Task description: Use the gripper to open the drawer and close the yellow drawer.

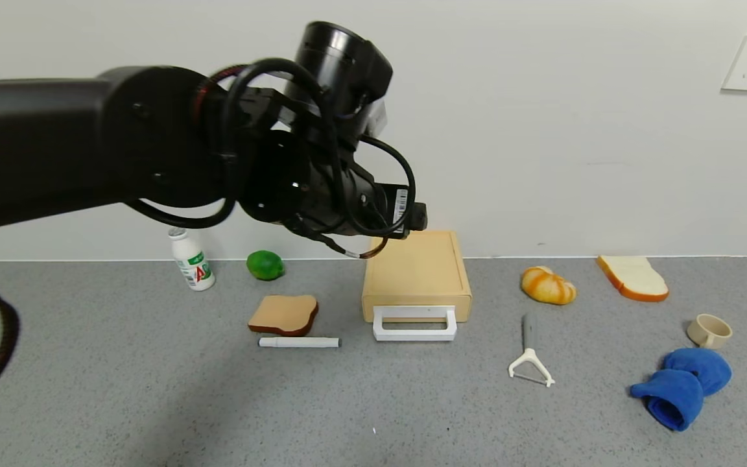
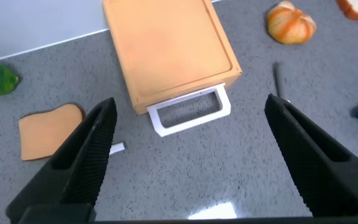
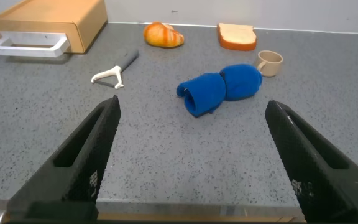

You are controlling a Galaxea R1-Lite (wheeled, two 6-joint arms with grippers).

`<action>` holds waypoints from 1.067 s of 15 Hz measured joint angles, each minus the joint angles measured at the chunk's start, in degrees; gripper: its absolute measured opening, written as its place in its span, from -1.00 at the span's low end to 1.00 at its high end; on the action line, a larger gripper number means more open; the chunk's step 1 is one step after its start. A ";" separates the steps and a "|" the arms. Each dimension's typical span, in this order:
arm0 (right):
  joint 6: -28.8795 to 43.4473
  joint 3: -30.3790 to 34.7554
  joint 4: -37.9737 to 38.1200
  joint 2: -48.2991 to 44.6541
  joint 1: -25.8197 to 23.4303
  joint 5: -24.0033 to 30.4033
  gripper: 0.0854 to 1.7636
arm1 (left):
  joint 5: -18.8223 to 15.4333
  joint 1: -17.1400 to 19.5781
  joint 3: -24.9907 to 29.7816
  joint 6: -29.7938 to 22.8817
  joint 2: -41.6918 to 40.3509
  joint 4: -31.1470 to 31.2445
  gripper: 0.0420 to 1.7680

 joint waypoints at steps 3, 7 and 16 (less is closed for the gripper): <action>0.02 0.00 -0.02 0.00 0.00 0.00 0.94 | -4.17 0.44 6.78 3.02 -8.34 -2.12 0.94; 0.00 0.00 0.00 0.00 0.00 -0.02 0.94 | -6.56 1.29 19.65 7.24 -21.71 -8.29 0.94; 0.00 0.00 -0.02 0.00 0.00 0.00 0.94 | -6.10 6.80 45.51 16.52 -55.64 -9.86 0.94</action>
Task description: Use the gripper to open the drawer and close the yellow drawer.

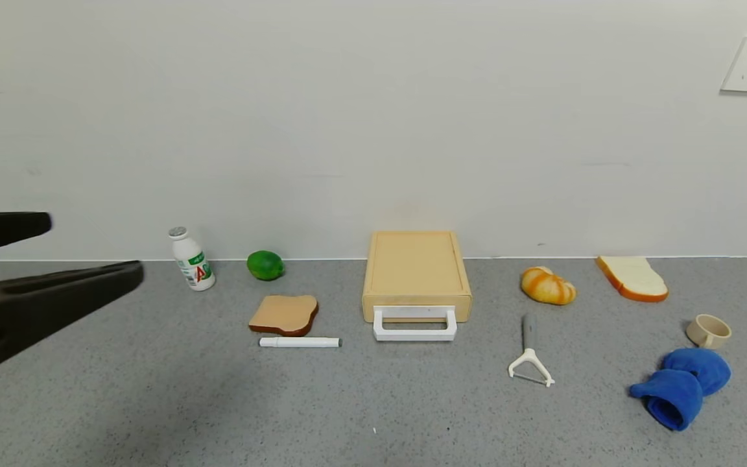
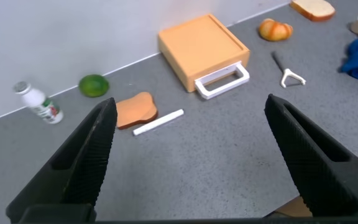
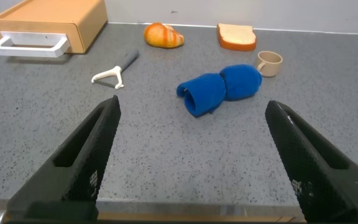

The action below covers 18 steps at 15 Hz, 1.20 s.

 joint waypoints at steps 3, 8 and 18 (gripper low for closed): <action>0.02 0.00 0.00 0.00 0.00 0.02 0.94 | 0.22 6.24 4.77 0.45 -9.96 1.60 0.94; 0.00 0.00 0.02 0.00 0.00 -0.02 0.94 | -0.02 17.43 8.17 0.45 -21.96 10.11 0.94; 0.02 0.00 0.05 0.00 0.00 -0.02 0.94 | -3.06 33.09 13.62 0.34 -41.35 14.71 0.94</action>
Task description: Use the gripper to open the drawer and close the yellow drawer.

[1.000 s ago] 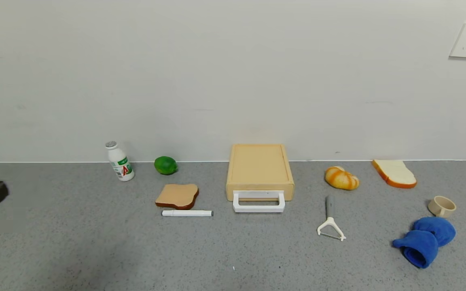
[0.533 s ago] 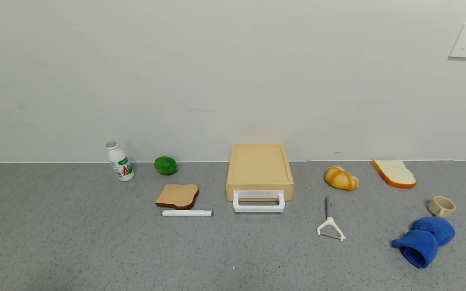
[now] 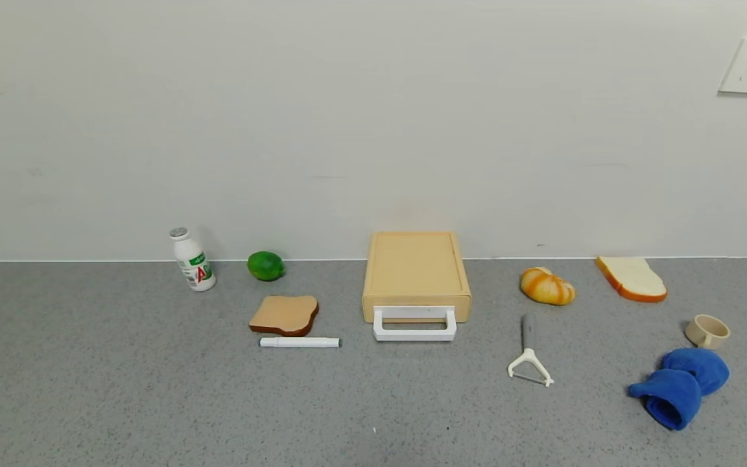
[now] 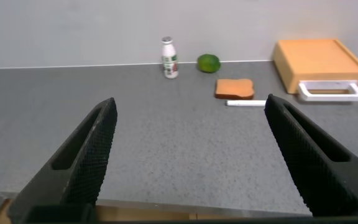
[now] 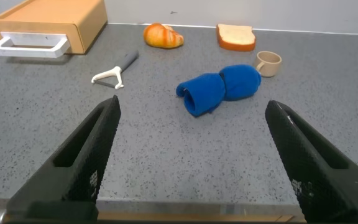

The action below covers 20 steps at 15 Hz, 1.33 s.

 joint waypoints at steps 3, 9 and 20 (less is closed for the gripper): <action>-0.02 0.00 -0.02 0.00 0.00 0.00 0.94 | -6.23 -0.02 3.84 0.38 -5.44 -1.10 0.94; -0.02 0.00 0.00 0.00 0.00 0.00 0.94 | -12.25 -0.02 24.87 0.18 -12.30 -25.33 0.94; 0.00 0.00 -0.05 0.00 0.00 0.00 0.94 | -10.08 0.07 46.56 0.66 -12.86 -32.40 0.94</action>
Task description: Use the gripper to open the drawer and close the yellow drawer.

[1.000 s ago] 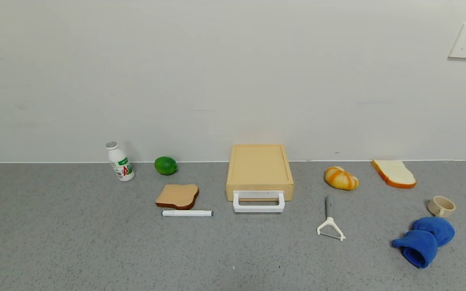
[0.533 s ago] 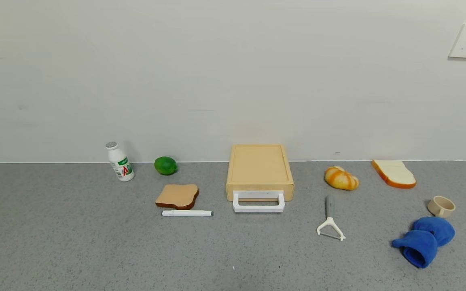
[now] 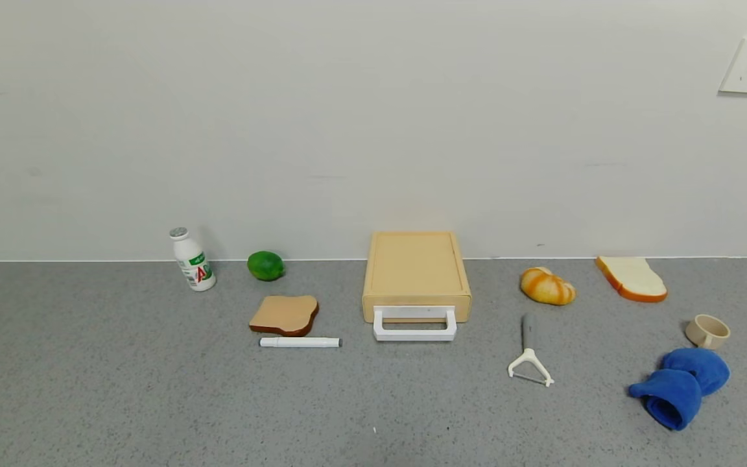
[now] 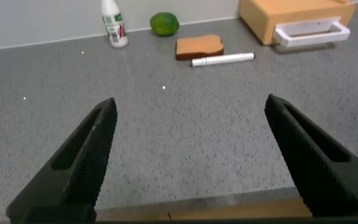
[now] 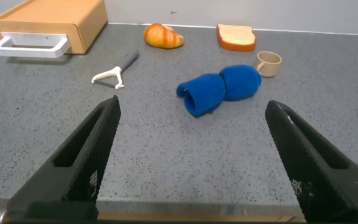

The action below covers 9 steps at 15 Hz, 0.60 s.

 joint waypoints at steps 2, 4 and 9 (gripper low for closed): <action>-0.02 0.00 0.02 0.00 0.00 0.02 0.94 | 0.15 0.00 0.00 -0.48 0.00 0.16 0.94; -0.02 0.00 0.02 0.00 0.00 0.02 0.94 | 0.30 0.00 0.00 -1.55 0.00 0.05 0.94; -0.07 0.00 0.05 0.00 0.00 0.05 0.94 | 0.41 0.00 0.00 -2.84 0.00 0.23 0.94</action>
